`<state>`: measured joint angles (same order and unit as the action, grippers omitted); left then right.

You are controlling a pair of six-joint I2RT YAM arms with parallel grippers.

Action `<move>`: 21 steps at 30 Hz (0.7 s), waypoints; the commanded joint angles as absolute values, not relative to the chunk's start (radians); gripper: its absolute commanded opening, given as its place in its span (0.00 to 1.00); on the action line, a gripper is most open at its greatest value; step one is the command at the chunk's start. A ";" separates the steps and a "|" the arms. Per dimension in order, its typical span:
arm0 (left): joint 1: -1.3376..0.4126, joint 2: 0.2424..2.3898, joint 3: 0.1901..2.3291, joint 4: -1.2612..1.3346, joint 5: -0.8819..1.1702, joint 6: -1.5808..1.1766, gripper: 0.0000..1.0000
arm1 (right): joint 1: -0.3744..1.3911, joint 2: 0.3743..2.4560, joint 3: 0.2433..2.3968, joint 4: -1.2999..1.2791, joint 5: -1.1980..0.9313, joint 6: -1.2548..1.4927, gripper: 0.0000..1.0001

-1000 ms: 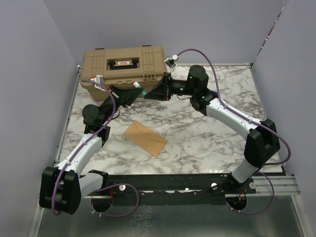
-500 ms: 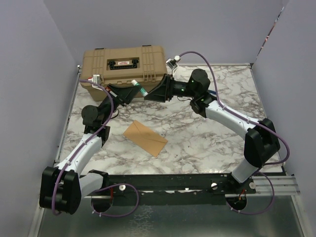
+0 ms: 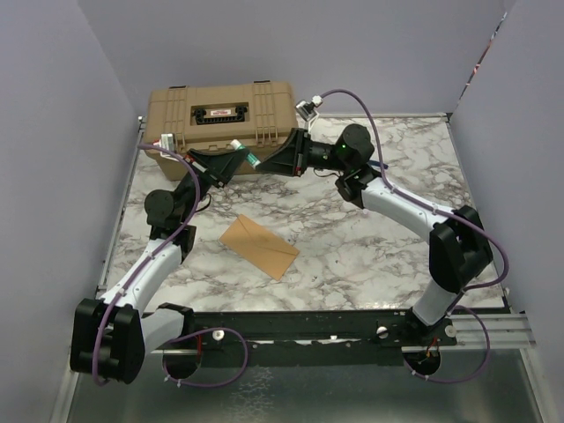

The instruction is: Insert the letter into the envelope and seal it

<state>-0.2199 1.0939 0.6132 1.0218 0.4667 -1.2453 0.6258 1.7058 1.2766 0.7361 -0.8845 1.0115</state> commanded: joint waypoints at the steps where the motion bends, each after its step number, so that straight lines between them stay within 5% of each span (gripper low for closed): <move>1: -0.228 1.087 0.598 1.055 0.435 -1.265 0.00 | 0.621 1.724 1.337 0.675 -0.876 0.939 0.25; 10: -0.230 1.097 0.603 0.916 0.399 -1.271 0.00 | 0.638 1.726 1.461 0.213 -0.650 0.451 0.09; 15: -0.232 1.094 0.629 0.769 0.356 -1.258 0.00 | 0.692 1.712 1.484 0.040 -0.295 0.041 0.06; 21: -0.233 1.095 0.671 0.604 0.304 -1.257 0.00 | 0.839 1.709 1.407 0.176 0.211 -0.464 0.01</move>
<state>-0.2085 1.1133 0.6094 0.7021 0.2474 -1.2419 0.7780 1.7035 1.4464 0.1234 -0.3180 0.0078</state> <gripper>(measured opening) 0.224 0.195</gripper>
